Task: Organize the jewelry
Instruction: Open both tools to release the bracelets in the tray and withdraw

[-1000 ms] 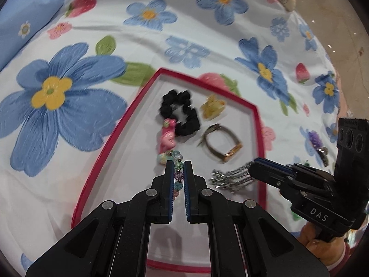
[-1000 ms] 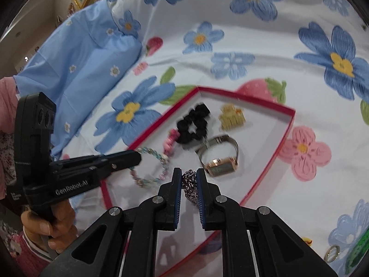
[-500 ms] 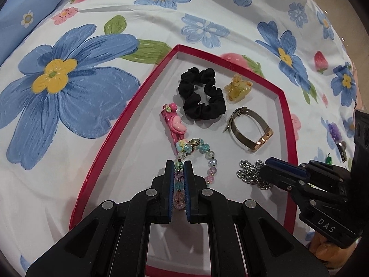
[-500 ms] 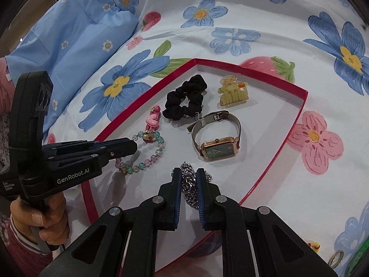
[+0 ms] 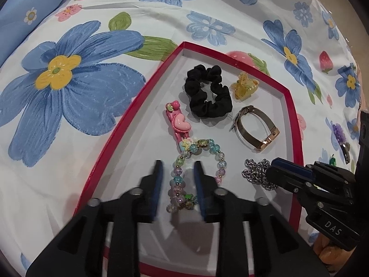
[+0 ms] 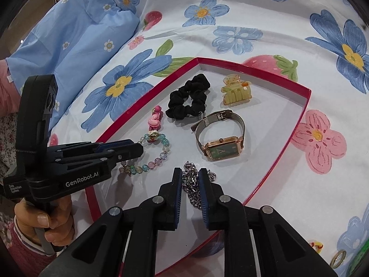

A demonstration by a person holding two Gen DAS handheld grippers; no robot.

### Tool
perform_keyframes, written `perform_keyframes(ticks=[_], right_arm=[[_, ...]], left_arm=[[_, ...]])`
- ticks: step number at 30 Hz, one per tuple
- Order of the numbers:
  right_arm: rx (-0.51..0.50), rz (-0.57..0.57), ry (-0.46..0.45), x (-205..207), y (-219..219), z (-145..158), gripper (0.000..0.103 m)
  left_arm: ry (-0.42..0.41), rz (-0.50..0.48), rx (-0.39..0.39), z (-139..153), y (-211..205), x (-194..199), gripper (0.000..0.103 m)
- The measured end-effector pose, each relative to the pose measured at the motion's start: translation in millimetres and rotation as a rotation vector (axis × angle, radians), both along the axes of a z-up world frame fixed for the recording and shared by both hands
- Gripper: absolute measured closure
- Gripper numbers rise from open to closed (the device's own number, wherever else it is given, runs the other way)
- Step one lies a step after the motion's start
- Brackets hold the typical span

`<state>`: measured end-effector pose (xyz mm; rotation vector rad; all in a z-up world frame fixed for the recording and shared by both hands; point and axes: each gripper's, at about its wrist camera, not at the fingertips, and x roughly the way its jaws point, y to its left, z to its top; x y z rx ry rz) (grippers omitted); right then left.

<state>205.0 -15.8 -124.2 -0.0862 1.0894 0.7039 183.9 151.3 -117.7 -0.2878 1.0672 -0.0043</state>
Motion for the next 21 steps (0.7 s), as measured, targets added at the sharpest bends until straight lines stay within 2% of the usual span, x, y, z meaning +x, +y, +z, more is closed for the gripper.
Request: perform_keyframes(ticks=[2, 5, 7, 9, 11, 14, 16, 21], right_arm=[[0.012, -0.005, 0.002, -0.5, -1.9, 1.5, 0.084], [0.042, -0.016, -0.007, -1.9, -7.3, 7.9, 0.075], [0.074, -0.029, -0.020, -4.4, -13.4, 16.3, 0.067], [0.103, -0.041, -0.043, -8.3, -20.7, 26.1, 0.067], [0.126, -0.060, -0.062, -12.0, -29.5, 35.0, 0.066], [0.156, -0.102, -0.093, -18.1, -47.0, 48.9, 0.059], [0.172, -0.130, -0.113, -22.5, -60.9, 57.1, 0.053], [0.198, -0.207, -0.143, -33.3, -99.4, 71.7, 0.050]], left_arm=[[-0.004, 0.006, -0.002, 2.1, 1.3, -1.0, 0.068], [-0.006, 0.011, -0.006, 5.7, 1.9, -3.8, 0.066], [-0.013, 0.015, -0.011, 9.4, 1.4, -8.0, 0.057], [-0.026, 0.022, -0.020, 13.8, 0.1, -13.4, 0.050], [-0.035, 0.023, -0.025, 17.9, -2.7, -18.1, 0.050], [-0.048, 0.019, -0.036, 25.3, -9.2, -27.3, 0.043], [-0.061, 0.017, -0.046, 31.3, -15.1, -34.5, 0.034], [-0.095, -0.012, -0.058, 47.0, -35.7, -47.0, 0.033]])
